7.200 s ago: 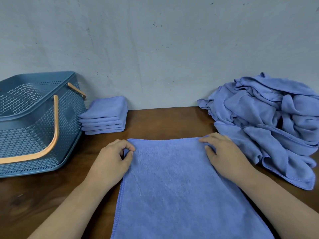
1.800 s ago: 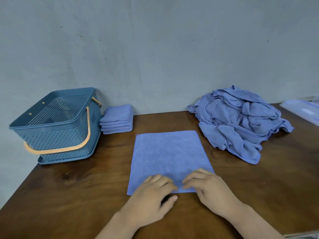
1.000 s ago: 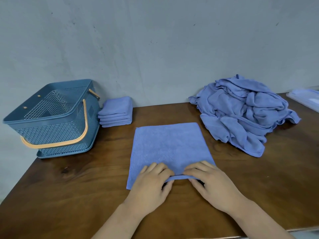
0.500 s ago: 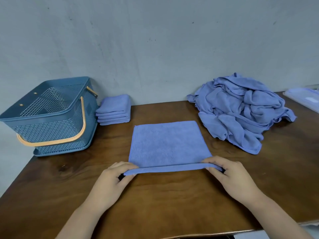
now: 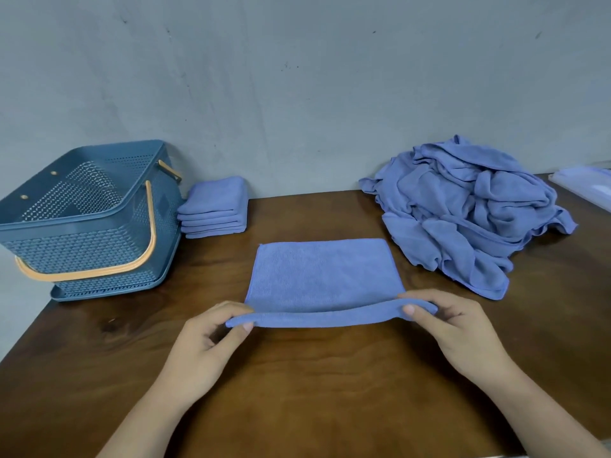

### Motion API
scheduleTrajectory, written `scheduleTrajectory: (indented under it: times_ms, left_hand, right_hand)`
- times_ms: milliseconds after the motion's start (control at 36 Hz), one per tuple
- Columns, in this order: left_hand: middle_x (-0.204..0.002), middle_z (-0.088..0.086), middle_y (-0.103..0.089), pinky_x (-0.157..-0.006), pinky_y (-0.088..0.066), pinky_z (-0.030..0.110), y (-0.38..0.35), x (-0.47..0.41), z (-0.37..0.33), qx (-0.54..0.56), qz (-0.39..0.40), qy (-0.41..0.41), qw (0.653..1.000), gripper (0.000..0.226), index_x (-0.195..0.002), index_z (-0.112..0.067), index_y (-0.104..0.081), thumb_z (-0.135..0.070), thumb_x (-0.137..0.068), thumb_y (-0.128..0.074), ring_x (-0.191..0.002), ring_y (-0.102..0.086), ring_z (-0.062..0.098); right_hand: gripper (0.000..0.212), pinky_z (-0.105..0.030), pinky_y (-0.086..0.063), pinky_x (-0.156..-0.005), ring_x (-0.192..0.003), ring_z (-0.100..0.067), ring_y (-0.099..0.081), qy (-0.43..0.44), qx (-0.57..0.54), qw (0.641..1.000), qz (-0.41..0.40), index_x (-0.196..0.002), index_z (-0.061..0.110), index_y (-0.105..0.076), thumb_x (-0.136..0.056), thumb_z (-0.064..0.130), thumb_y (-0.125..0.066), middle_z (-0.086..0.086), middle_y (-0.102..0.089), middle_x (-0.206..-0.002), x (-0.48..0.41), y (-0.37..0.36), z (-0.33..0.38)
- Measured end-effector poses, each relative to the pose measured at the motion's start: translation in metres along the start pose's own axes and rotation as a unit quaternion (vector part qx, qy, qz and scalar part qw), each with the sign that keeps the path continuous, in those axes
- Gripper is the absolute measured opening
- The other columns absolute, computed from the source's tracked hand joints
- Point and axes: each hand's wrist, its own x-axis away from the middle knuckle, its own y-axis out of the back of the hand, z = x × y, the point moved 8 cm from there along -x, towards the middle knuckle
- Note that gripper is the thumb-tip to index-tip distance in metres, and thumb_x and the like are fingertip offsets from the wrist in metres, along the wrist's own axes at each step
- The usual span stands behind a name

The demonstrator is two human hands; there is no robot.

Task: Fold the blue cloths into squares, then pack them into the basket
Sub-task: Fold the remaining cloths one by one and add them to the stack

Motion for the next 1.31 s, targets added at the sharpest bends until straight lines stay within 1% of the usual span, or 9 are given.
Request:
scheduleTrajectory:
  times_ms: [222, 417, 528, 750, 861, 1000, 1139, 1222, 1306]
  left_hand:
    - [-0.095, 0.010, -0.071, -0.085, -0.046, 0.045, 0.009, -0.064, -0.006, 0.104, -0.052, 0.006, 0.993, 0.024, -0.102, -0.010, -0.076, -0.027, -0.102, -0.060, -0.094, -0.066, 0.028]
    - [-0.119, 0.004, -0.078, -0.110, -0.049, 0.052, -0.007, -0.127, 0.047, 0.209, -0.058, 0.192, 0.957, 0.029, -0.112, -0.017, -0.080, -0.040, -0.099, -0.070, -0.118, -0.071, 0.028]
    - [-0.110, -0.003, -0.080, -0.105, -0.052, 0.044, -0.008, -0.132, 0.075, 0.178, -0.110, 0.248, 0.946, 0.023, -0.103, -0.020, -0.079, -0.041, -0.099, -0.070, -0.113, -0.072, 0.022]
    - [-0.112, -0.018, -0.076, -0.093, -0.052, 0.031, -0.009, -0.125, 0.071, 0.077, -0.094, 0.202, 0.972, 0.038, -0.119, -0.048, -0.063, -0.016, -0.100, -0.070, -0.106, -0.070, 0.000]
    - [-0.108, -0.019, -0.074, -0.093, -0.045, 0.029, 0.000, -0.130, 0.067, 0.039, -0.160, 0.158, 0.974, 0.031, -0.115, -0.037, -0.063, -0.009, -0.104, -0.060, -0.107, -0.067, -0.003]
    - [-0.108, -0.020, -0.074, -0.089, -0.042, 0.026, -0.003, -0.134, 0.074, 0.051, -0.174, 0.198, 0.963, 0.024, -0.123, -0.044, -0.057, -0.031, -0.104, -0.064, -0.108, -0.063, -0.005]
    - [-0.108, -0.017, -0.074, -0.085, -0.047, 0.029, -0.010, -0.131, 0.080, 0.022, -0.120, 0.220, 0.968, 0.041, -0.122, -0.050, -0.055, -0.032, -0.094, -0.078, -0.104, -0.067, 0.002]
    - [-0.103, -0.020, -0.073, -0.085, -0.050, 0.030, -0.010, -0.133, 0.076, -0.024, -0.103, 0.192, 0.976, 0.039, -0.116, -0.048, -0.056, -0.020, -0.095, -0.075, -0.100, -0.068, 0.001]
    - [-0.084, -0.013, -0.067, -0.071, -0.044, 0.031, -0.011, -0.134, 0.072, -0.054, -0.100, 0.158, 0.981, 0.028, -0.103, -0.035, -0.058, -0.009, -0.097, -0.066, -0.073, -0.059, 0.005]
  right_hand:
    - [0.017, -0.035, -0.050, -0.104, -0.116, -0.011, -0.070, -0.014, -0.052, 0.998, -0.039, -0.111, 0.022, -0.081, -0.102, 0.027, -0.067, 0.004, -0.078, -0.115, -0.068, -0.002, 0.012]
    - [0.022, -0.028, -0.050, -0.095, -0.123, -0.031, -0.065, -0.070, -0.039, 0.993, -0.089, -0.092, 0.014, -0.074, -0.104, 0.031, -0.066, -0.014, -0.073, -0.112, -0.135, -0.012, -0.020]
    - [0.034, -0.022, -0.039, -0.094, -0.127, -0.005, -0.055, -0.133, 0.028, 0.989, -0.064, -0.137, 0.041, -0.061, -0.103, 0.039, -0.066, 0.012, -0.058, -0.141, -0.141, -0.018, -0.042]
    - [0.033, -0.032, -0.051, -0.066, -0.063, -0.026, -0.050, -0.065, 0.116, 0.991, -0.013, -0.096, 0.046, -0.070, -0.103, 0.015, -0.063, -0.002, -0.059, -0.071, -0.137, -0.016, -0.053]
    - [0.036, -0.020, -0.054, -0.089, -0.106, -0.020, -0.064, -0.047, 0.100, 0.992, -0.059, -0.105, 0.045, -0.074, -0.107, 0.013, -0.057, 0.005, -0.076, -0.105, -0.144, -0.015, -0.052]
    - [0.035, -0.024, -0.055, -0.084, -0.093, -0.022, -0.069, -0.067, 0.130, 0.987, -0.070, -0.129, 0.043, -0.069, -0.109, 0.020, -0.053, 0.001, -0.075, -0.107, -0.150, -0.015, -0.059]
    - [0.043, -0.005, -0.040, -0.090, -0.130, 0.013, -0.050, -0.079, 0.141, 0.986, -0.027, -0.141, 0.046, -0.061, -0.106, 0.020, -0.057, 0.022, -0.061, -0.143, -0.146, -0.020, -0.057]
    - [0.042, -0.004, -0.042, -0.078, -0.097, 0.023, -0.056, -0.068, 0.168, 0.983, -0.026, -0.127, 0.050, -0.065, -0.100, 0.017, -0.064, 0.042, -0.065, -0.109, -0.146, -0.018, -0.057]
    - [0.030, -0.015, -0.041, -0.049, -0.048, -0.005, -0.046, -0.072, 0.166, 0.982, -0.051, -0.106, 0.047, -0.070, -0.097, 0.018, -0.068, 0.018, -0.055, -0.057, -0.146, -0.013, -0.058]
